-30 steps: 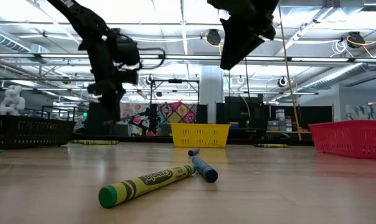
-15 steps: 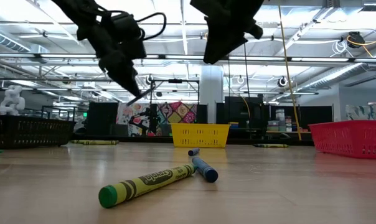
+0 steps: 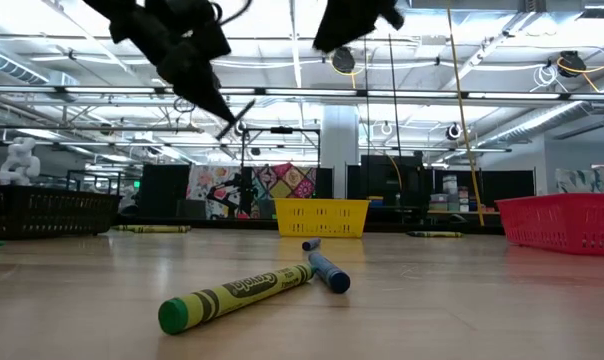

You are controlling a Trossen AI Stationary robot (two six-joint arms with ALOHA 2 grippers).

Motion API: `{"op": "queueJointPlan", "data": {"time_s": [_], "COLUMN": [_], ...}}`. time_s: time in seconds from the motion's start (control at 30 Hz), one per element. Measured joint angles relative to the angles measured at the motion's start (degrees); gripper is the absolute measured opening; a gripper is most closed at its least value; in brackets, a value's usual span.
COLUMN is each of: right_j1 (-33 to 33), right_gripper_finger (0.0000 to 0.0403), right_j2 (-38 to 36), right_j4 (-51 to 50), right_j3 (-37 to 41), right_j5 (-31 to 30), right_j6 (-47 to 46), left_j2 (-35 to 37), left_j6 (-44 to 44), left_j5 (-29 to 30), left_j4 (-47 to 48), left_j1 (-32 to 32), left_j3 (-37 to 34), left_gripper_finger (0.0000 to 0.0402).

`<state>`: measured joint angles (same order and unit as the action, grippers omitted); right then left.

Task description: Sort crayons

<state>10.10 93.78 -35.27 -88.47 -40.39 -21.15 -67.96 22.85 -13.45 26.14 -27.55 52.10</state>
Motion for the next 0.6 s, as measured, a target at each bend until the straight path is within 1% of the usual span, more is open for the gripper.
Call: {"op": "queueJointPlan", "data": {"time_s": [0.23,0.37,0.43,0.57,0.6], "right_j1": [2.04,2.57,2.54,2.09,2.02], "right_gripper_finger": [0.0070,0.0070,0.0070,0.0070,0.0070], "right_j2": [-8.62,-10.71,-10.93,-10.33,-10.16], "right_j4": [0.10,4.13,8.38,18.05,19.12], "right_j3": [0.00,0.00,0.00,0.00,0.00], "right_j5": [0.03,0.69,5.06,16.54,17.63], "right_j6": [3.96,7.83,11.27,18.88,20.24], "left_j2": [8.11,11.64,12.70,13.00,13.00], "left_j6": [-1.67,-3.10,-3.33,-6.09,-6.14], "left_j5": [0.17,0.13,-0.32,-1.14,-1.20], "left_j4": [-0.25,-1.44,-2.99,-6.74,-7.59], "left_j1": [0.17,1.15,1.96,3.54,3.87], "left_j3": [0.00,0.02,0.04,0.04,0.04], "left_gripper_finger": [0.0002,0.0001,0.0001,0.0000,0.0000]}}
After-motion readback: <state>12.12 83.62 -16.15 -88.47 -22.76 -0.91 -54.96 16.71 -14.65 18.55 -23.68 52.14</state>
